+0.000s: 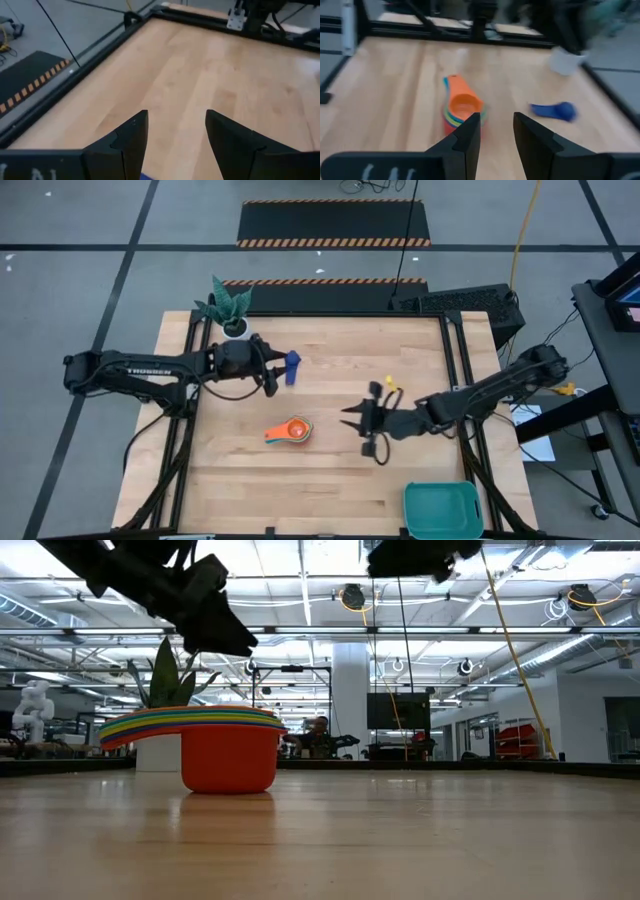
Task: Nest measuring cups in basket
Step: Stack the dark blue measuring cup on top of the orange measuring cup
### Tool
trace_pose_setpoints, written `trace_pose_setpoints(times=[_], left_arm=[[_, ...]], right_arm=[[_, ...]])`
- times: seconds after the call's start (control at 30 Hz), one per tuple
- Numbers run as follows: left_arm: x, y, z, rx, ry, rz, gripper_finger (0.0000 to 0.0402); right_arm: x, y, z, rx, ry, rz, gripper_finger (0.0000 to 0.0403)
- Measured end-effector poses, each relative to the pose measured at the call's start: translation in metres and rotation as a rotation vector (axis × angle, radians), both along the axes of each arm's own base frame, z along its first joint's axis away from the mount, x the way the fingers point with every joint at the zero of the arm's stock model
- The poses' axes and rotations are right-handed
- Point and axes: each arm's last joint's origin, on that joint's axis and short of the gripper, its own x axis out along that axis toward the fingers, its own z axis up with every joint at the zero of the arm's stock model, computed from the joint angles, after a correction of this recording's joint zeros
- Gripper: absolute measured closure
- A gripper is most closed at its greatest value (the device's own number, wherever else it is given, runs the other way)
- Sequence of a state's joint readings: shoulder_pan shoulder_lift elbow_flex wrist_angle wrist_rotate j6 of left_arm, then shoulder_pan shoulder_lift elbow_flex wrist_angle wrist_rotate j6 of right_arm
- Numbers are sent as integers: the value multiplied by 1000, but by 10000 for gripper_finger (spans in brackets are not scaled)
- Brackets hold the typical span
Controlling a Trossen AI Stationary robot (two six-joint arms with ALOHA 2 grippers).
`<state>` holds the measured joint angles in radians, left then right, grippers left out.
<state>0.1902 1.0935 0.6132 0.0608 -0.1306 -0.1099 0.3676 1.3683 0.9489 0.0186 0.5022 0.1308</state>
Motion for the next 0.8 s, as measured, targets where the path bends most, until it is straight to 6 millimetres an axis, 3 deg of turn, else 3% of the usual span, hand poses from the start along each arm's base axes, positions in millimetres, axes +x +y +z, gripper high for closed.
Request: trace_pose_setpoints(times=[0.17,0.33,0.53,0.8], left_arm=[[-2,7,-1,-19,11,34,199],[-3,4,-4,-50,27,45,199],[4,1,-2,4,-16,114,199],[18,10,-31,-11,100,173,199]], right_arm=[[30,-13,-24,85,11,100,291],[45,-29,-45,160,65,114,291],[48,-40,-51,176,95,123,291],[47,-40,-52,171,125,123,291]])
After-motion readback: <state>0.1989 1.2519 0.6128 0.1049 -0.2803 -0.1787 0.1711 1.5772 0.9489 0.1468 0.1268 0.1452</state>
